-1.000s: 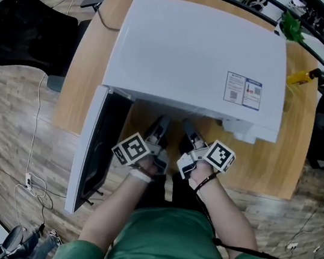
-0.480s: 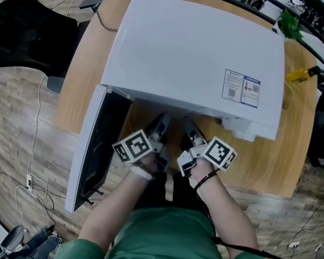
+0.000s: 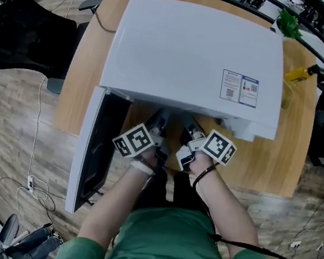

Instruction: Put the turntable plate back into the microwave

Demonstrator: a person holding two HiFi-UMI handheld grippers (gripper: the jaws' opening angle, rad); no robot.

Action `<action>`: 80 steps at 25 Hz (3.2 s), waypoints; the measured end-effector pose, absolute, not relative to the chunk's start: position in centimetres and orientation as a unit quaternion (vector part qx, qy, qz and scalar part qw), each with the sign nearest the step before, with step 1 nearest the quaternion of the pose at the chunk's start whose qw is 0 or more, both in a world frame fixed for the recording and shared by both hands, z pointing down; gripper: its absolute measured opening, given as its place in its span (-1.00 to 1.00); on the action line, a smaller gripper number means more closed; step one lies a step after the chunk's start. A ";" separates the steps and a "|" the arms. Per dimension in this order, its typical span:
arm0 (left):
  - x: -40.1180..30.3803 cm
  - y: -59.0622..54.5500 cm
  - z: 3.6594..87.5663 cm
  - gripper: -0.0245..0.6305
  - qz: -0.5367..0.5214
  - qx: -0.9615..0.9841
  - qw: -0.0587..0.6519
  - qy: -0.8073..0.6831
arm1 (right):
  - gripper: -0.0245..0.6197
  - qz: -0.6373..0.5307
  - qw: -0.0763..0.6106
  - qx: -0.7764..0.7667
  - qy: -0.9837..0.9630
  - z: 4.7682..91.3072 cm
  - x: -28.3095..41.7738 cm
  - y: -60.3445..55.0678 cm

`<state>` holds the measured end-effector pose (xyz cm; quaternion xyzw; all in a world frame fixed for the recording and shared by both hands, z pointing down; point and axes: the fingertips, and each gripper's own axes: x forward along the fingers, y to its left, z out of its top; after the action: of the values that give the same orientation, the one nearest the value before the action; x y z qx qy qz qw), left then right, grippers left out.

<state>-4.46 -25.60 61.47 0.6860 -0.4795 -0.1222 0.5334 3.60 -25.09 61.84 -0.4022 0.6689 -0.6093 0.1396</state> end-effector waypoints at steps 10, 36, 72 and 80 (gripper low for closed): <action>-4.1 -26.8 61.3 -0.72 -0.127 0.687 0.534 -0.476 | -0.80 -0.606 0.139 -0.412 0.667 61.8 3.9 -26.1; -4.6 -26.9 61.4 -0.73 -0.140 0.677 0.539 -0.481 | -0.80 -0.604 0.111 -0.410 0.674 61.9 2.9 -26.2; -4.4 -19.3 52.7 -0.77 0.007 0.785 0.384 -0.487 | -0.81 -0.451 0.020 -0.387 0.804 51.7 4.5 -19.9; -4.1 -16.8 46.7 -0.79 0.089 0.837 0.249 -0.479 | -0.82 -0.254 -0.067 -0.400 0.878 45.3 4.0 -18.2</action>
<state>-4.12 -16.84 46.73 0.8367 -0.4794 0.0888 0.2495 3.98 -18.25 45.33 -0.3998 0.8781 -0.2541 -0.0670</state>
